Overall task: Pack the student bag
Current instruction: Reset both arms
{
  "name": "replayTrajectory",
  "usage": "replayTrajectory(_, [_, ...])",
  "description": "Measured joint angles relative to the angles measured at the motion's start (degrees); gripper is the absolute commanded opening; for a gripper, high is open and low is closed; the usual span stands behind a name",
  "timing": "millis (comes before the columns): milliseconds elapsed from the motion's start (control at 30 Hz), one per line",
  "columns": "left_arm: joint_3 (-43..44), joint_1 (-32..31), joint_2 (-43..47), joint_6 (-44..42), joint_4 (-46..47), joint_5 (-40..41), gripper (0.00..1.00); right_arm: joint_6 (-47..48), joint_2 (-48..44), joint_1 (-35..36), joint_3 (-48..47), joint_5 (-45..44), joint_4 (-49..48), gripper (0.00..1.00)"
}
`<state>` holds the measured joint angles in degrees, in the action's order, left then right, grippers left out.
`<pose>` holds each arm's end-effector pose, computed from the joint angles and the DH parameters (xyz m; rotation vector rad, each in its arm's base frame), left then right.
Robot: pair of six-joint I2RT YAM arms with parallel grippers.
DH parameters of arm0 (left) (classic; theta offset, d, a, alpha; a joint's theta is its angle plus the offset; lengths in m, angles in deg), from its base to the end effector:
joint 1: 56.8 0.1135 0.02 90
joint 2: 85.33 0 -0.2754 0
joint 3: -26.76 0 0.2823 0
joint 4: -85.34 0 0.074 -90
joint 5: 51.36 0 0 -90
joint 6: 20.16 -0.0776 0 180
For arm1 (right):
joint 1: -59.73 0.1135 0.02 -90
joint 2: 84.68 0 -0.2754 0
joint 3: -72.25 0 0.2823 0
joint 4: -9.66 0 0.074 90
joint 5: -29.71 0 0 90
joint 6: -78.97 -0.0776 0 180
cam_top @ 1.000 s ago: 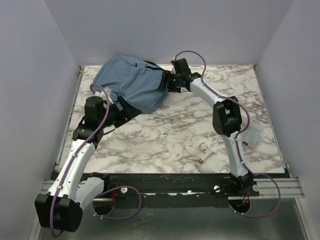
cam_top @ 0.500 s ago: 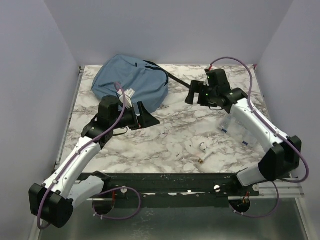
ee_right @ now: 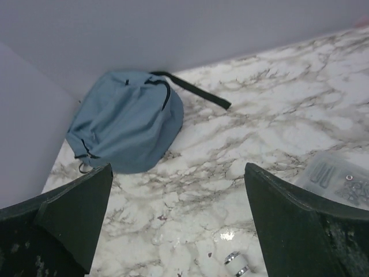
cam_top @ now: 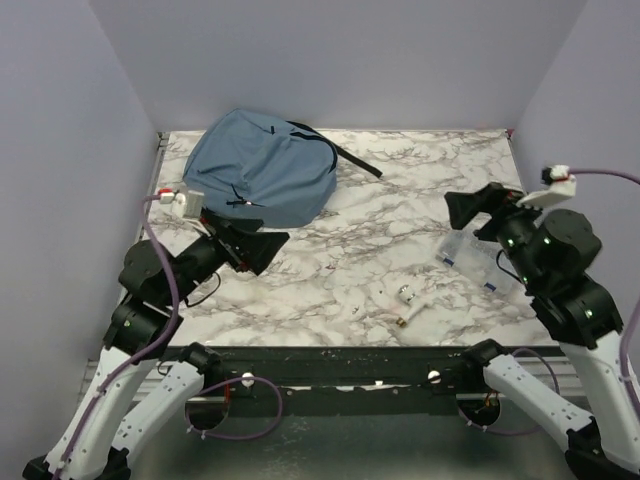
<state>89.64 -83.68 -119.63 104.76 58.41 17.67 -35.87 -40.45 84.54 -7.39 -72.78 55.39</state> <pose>0.1541 -0.1092 0.4080 0.1953 1.6466 -1.1196 0.1887 0.0687 0.4423 0.1612 1.7600 0.4417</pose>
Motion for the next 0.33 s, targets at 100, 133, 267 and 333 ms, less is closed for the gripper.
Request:
replayTrajectory(100, [1.3, 0.0, 4.0, -1.6, 0.1, 5.1, 0.98, -0.1, -6.8, 0.0, 0.8, -3.6, -1.0, 1.00])
replayTrajectory(133, [1.9, 0.0, 5.0, -2.1, 0.1, 7.0, 0.99, -0.1, -8.6, 0.0, 1.2, -4.5, -1.4, 1.00])
replayTrajectory(267, [3.5, 0.0, 6.7, -3.4, -0.5, 11.6, 0.98, 0.0, -12.3, 0.0, 2.1, -6.1, -1.7, 1.00])
replayTrajectory(333, [4.1, 0.0, 6.9, -4.0, -1.3, 13.1, 0.98, 0.0, -12.5, 0.0, 2.2, -6.2, -1.4, 1.00])
